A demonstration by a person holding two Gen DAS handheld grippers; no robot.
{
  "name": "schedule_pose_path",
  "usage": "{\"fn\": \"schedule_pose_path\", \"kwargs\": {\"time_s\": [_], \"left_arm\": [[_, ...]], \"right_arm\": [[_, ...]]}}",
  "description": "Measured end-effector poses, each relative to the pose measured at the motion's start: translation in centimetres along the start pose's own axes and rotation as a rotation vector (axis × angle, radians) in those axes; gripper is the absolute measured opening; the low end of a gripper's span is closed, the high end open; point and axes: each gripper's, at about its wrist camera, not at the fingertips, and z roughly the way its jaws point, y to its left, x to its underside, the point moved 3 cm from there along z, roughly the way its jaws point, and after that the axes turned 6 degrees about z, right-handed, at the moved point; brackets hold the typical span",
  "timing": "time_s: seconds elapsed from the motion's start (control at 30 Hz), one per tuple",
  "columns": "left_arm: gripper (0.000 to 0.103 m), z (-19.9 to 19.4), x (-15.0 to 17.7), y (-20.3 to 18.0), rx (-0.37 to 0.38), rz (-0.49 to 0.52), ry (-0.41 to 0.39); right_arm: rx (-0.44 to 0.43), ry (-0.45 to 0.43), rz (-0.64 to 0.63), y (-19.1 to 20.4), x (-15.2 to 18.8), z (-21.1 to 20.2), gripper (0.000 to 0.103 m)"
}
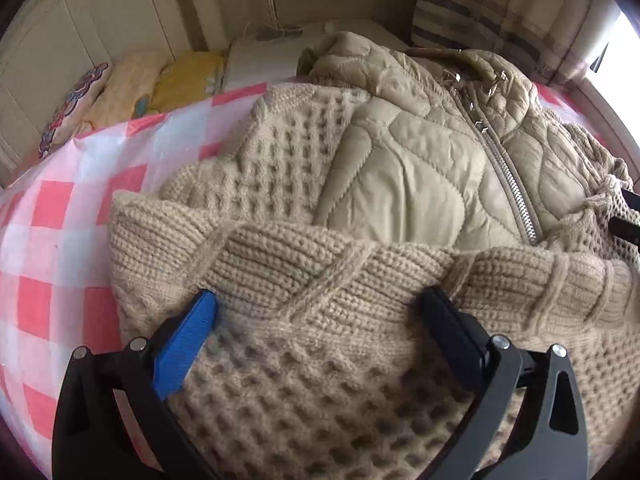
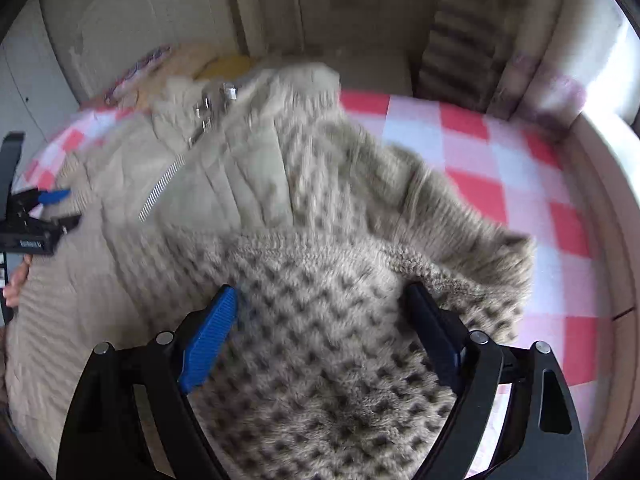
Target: Fold large clothes
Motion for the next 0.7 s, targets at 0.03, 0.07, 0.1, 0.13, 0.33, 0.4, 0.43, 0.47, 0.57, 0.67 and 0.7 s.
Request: {"fn": "schedule_pose_path", "kwargs": {"time_s": [0.03, 0.07, 0.1, 0.13, 0.33, 0.4, 0.43, 0.47, 0.57, 0.67, 0.7], "left_arm": [[0.101, -0.6, -0.2, 0.0, 0.015, 0.012, -0.002], [0.101, -1.1, -0.6, 0.2, 0.038, 0.022, 0.027], [0.101, -1.8, -1.3, 0.6, 0.075, 0.014, 0.041], [0.101, -2.4, -2.1, 0.9, 0.102, 0.002, 0.032], [0.101, -2.9, -11.9, 3.2, 0.019, -0.018, -0.045], [0.101, -0.6, -14.5, 3.7, -0.033, -0.046, 0.004], [0.101, 0.8, -16.1, 4.0, -0.086, -0.067, 0.014], [0.101, 1.6, -17.2, 4.1, -0.125, -0.074, 0.013], [0.101, 3.6, -19.9, 2.9, -0.13, -0.08, -0.002], [0.101, 6.2, -21.9, 1.4, -0.062, -0.067, 0.036], [0.101, 7.0, -22.1, 1.0, -0.071, -0.053, 0.056]], "right_arm": [[-0.006, -0.005, -0.017, 0.2, -0.1, -0.5, 0.084], [-0.007, 0.002, -0.036, 0.4, -0.3, -1.1, 0.084], [-0.012, -0.005, -0.044, 0.4, -0.7, -1.8, 0.084], [-0.039, -0.027, -0.053, 0.4, -1.6, -2.8, 0.084], [0.019, -0.098, -0.083, 0.2, -8.5, -3.3, 0.084], [-0.003, -0.069, -0.029, 0.0, -11.4, -1.4, 0.084], [-0.004, -0.052, -0.004, 0.2, -13.2, 0.0, 0.082], [0.0, -0.042, 0.007, 0.4, -14.5, 0.9, 0.081], [0.001, -0.016, 0.009, 2.7, -18.3, 3.9, 0.08], [0.023, 0.017, -0.058, 5.9, -21.8, 8.0, 0.08], [0.032, 0.05, -0.074, 6.7, -22.6, 9.7, 0.079]]}}
